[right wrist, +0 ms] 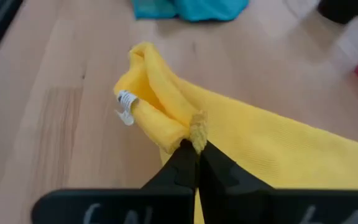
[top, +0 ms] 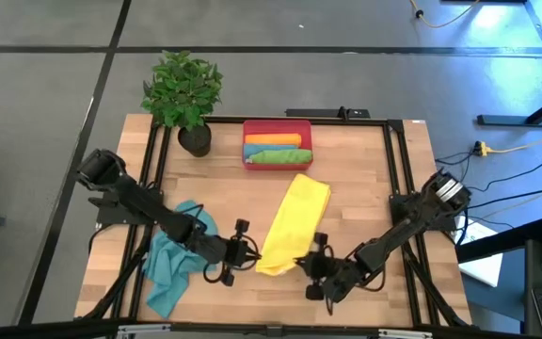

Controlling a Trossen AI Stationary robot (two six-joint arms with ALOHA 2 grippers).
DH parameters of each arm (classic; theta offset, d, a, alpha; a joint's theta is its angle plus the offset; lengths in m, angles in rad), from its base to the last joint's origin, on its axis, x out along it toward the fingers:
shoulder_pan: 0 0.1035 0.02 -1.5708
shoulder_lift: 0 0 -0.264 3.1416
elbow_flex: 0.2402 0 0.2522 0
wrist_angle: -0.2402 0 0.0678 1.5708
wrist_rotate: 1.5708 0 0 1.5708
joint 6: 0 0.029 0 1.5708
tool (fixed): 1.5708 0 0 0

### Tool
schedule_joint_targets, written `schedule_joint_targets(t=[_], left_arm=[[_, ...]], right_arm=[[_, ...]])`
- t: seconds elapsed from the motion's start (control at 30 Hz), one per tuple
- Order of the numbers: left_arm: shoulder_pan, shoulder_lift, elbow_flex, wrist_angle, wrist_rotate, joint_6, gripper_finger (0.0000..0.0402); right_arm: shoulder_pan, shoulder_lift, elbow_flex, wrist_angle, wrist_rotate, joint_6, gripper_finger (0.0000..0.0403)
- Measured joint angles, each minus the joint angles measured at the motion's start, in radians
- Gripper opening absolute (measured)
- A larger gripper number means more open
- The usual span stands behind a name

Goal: Roll microfiber towels into tight, uniform cylinder then place into a basket
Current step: Fold the yellow towel

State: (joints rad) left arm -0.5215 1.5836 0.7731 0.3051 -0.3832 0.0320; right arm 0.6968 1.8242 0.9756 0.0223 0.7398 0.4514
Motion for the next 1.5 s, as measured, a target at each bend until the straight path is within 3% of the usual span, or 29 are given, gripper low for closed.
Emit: schedule_joint_targets(t=[0.17,0.53,0.7,1.17,1.3,1.5], left_arm=[[-0.005,0.056,0.0,0.052,0.025,-0.001,0.0028],[0.014,0.192,-0.001,0.143,0.052,-0.067,0.0148],[-0.011,0.289,0.037,0.228,-0.064,0.026,0.0168],[-0.079,0.475,0.267,0.197,-0.318,0.338,0.0151],[-0.091,0.475,0.272,0.195,-0.381,0.358,0.0118],[-0.096,0.475,0.272,0.127,-0.39,0.349,0.0037]], right_arm=[[-0.007,-0.096,-0.09,0.001,0.003,0.089,0.0002],[-0.046,-0.187,-0.222,0.068,0.012,0.176,0.0001],[-0.067,-0.186,-0.225,0.079,0.0,0.176,0.0001],[-0.075,-0.186,-0.225,0.08,-0.035,0.199,0.0002],[-0.075,-0.186,-0.225,0.077,-0.036,0.199,0.0003],[-0.075,-0.186,-0.225,0.076,-0.045,0.199,0.0004]])
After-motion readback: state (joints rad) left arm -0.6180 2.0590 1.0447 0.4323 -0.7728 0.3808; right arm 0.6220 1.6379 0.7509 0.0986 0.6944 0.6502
